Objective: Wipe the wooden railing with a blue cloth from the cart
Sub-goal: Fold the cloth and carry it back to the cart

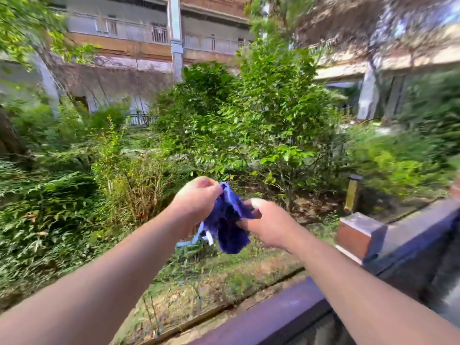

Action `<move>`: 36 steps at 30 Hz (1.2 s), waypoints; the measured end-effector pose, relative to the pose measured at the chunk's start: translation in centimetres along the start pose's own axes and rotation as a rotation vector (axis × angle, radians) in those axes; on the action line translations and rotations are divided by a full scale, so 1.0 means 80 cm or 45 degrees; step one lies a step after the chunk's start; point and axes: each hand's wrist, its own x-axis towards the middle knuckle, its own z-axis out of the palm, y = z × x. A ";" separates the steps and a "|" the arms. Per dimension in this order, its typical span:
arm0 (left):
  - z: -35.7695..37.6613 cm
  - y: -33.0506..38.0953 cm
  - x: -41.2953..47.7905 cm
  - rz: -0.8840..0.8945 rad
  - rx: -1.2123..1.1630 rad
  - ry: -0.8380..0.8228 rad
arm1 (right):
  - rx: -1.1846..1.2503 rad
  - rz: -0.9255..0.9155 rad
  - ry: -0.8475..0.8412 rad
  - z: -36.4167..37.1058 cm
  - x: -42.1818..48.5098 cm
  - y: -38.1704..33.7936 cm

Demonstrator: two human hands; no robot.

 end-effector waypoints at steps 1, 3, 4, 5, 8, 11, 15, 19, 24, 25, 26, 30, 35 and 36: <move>0.018 0.014 0.006 0.068 0.100 0.000 | -0.051 0.017 0.070 -0.021 -0.001 0.016; 0.054 0.040 0.015 0.181 0.253 -0.021 | -0.126 0.044 0.207 -0.060 -0.005 0.046; 0.072 0.050 0.020 0.235 0.300 -0.043 | -0.129 0.065 0.265 -0.080 -0.008 0.061; 0.087 0.057 0.023 0.284 0.353 -0.061 | -0.110 0.075 0.317 -0.096 -0.011 0.073; 0.137 0.074 0.034 0.385 0.490 -0.131 | -0.015 0.116 0.450 -0.142 -0.020 0.108; 0.180 0.082 0.040 0.346 0.387 -0.217 | 0.092 0.181 0.605 -0.175 -0.029 0.132; 0.230 0.083 0.034 0.158 -0.229 -0.716 | 0.121 0.253 0.760 -0.215 -0.043 0.142; 0.275 0.077 0.024 0.274 -0.353 -1.062 | 0.236 0.372 0.934 -0.239 -0.066 0.130; 0.328 0.059 -0.010 0.558 -0.139 -1.250 | 0.586 0.420 1.142 -0.247 -0.117 0.097; 0.339 0.058 -0.020 0.643 -0.089 -1.247 | 0.634 0.419 1.168 -0.248 -0.130 0.091; 0.351 0.059 -0.029 0.739 -0.013 -1.190 | 0.656 0.425 1.202 -0.249 -0.147 0.087; 0.383 0.084 -0.070 0.859 0.034 -0.937 | 0.480 0.634 1.379 -0.256 -0.239 0.085; 0.421 0.134 -0.146 0.555 -0.468 -1.363 | -0.010 1.053 1.572 -0.247 -0.378 0.097; 0.428 0.146 -0.166 0.517 -0.516 -1.448 | -0.030 1.086 1.496 -0.241 -0.403 0.097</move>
